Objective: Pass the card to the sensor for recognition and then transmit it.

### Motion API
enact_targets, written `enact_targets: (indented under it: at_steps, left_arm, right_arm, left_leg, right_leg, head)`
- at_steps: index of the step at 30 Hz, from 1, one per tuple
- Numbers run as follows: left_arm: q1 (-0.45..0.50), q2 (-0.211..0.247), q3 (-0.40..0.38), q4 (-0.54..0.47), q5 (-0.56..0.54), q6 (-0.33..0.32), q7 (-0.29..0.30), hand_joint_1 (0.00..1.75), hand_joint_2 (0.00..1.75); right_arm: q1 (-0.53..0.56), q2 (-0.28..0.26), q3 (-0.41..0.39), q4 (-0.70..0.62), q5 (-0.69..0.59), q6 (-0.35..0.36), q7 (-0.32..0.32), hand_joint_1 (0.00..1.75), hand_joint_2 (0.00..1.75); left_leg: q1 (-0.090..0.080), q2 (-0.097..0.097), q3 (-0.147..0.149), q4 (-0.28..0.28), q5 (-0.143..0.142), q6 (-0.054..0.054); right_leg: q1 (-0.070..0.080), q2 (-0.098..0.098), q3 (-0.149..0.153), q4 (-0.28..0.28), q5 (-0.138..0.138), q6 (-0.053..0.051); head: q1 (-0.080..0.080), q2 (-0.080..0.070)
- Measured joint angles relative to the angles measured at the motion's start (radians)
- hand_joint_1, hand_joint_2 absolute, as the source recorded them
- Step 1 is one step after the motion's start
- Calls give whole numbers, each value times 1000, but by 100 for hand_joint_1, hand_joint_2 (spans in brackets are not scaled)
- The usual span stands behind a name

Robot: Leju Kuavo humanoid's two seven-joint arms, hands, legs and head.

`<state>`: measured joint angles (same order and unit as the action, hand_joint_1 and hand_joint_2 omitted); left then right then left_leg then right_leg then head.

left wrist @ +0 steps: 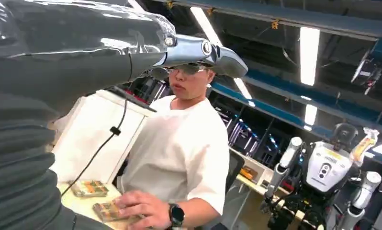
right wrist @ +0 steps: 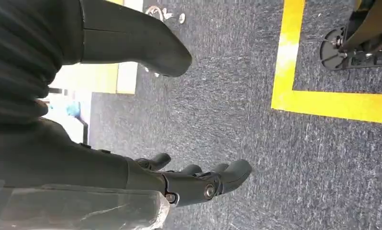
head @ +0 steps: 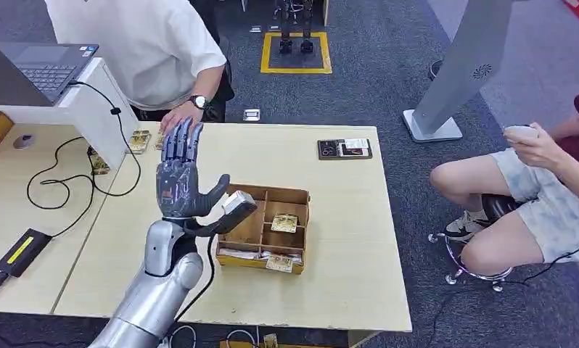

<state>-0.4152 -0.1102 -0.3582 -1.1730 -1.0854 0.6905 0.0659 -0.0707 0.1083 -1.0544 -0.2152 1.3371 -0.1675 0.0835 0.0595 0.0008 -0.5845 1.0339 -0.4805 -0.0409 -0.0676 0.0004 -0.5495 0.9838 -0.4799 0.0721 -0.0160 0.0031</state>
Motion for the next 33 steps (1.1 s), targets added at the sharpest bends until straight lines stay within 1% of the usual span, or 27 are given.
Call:
enact_targets:
  at_steps: [2,8,11,14,18,24,29,33]
  left_arm:
    - [19,1,0,-15,32,0,17,0,175]
    - [101,21,0,-94,121,-13,28,0,175]
    - [162,43,0,-165,173,-22,37,0,175]
    - [214,59,0,-222,195,-21,32,0,175]
    - [275,79,0,-290,227,-18,10,0,175]
    - [333,102,2,-350,279,0,-26,0,175]
    - [384,111,24,-389,329,2,-66,0,175]
    - [425,109,60,-419,374,2,-128,0,175]
  right_arm:
    - [2,0,0,0,-4,-2,-2,0,175]
    - [9,0,-5,0,-34,-9,-6,0,175]
    - [16,3,-14,-3,-40,-9,-6,0,175]
    - [21,6,-21,-8,-52,-8,-3,0,175]
    - [26,14,-26,-15,-55,-6,-4,0,175]
    - [30,19,-38,-24,-58,-2,-1,0,175]
    - [35,25,-47,-34,-70,2,0,0,175]
    - [38,31,-52,-44,-70,3,3,0,175]
  left_leg:
    - [0,0,0,0,0,0]
    - [0,0,0,0,0,0]
    - [0,0,0,0,-1,0]
    - [0,0,-1,0,-1,0]
    - [0,0,-1,0,-1,0]
    - [0,0,-1,0,-1,0]
    - [0,0,-1,0,-1,0]
    - [0,0,-1,0,-1,0]
  right_leg:
    - [0,0,0,0,0,0]
    - [0,0,0,0,0,0]
    - [0,0,0,0,0,0]
    - [0,0,0,0,-1,0]
    - [0,0,-1,0,-1,0]
    - [0,0,0,0,-1,0]
    - [0,0,0,0,-1,0]
    - [0,0,-1,0,-1,0]
  head:
    - [0,0]
    - [0,0]
    - [0,0]
    - [0,0]
    - [0,0]
    - [0,0]
    - [0,0]
    - [0,0]
